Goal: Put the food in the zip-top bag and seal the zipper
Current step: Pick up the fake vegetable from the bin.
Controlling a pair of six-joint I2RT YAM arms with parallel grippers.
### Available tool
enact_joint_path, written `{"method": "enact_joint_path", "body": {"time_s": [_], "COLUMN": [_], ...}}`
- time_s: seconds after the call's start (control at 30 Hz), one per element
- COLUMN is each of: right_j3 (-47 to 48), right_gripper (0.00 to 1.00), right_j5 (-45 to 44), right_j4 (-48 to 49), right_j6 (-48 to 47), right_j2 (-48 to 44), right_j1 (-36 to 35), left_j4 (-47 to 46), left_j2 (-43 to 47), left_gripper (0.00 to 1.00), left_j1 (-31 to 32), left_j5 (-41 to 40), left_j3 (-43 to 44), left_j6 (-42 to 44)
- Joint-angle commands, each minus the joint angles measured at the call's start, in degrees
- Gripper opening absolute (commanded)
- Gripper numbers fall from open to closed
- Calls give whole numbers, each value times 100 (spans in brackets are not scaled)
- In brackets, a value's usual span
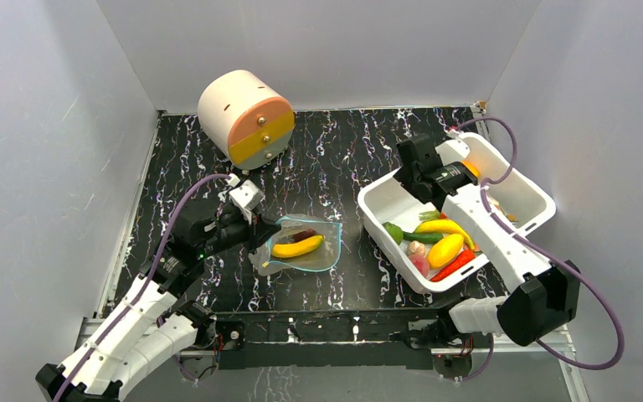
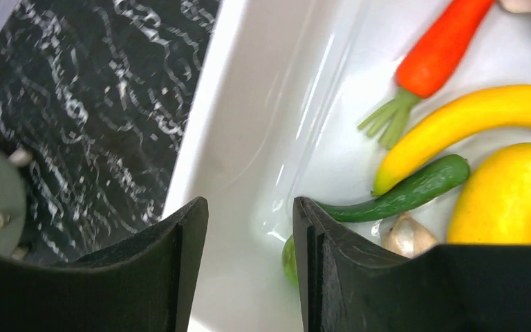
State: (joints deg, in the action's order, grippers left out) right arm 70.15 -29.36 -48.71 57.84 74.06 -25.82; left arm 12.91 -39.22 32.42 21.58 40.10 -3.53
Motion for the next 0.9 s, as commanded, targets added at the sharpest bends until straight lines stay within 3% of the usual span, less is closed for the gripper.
{"method": "enact_joint_path", "body": {"time_s": [0.0,0.33,0.87], "right_j3": [-211,-954,-1071], "right_gripper": [46,50,56], "right_j5": [-407,-281,386], "right_j4": [-231,697,1139], "right_j6": [717,696,1259], "right_j2": [-39,499,1702], "right_j1": [480,2522,2916], "left_j4": [-36,16,2], "left_j2": [56,82,134], "left_gripper": [0,0,0], "left_j1": [-8,-8,-15], "left_j5": [158,109,74], "left_j3": [-20,-12,-41], "left_j6": [154,187,207]}}
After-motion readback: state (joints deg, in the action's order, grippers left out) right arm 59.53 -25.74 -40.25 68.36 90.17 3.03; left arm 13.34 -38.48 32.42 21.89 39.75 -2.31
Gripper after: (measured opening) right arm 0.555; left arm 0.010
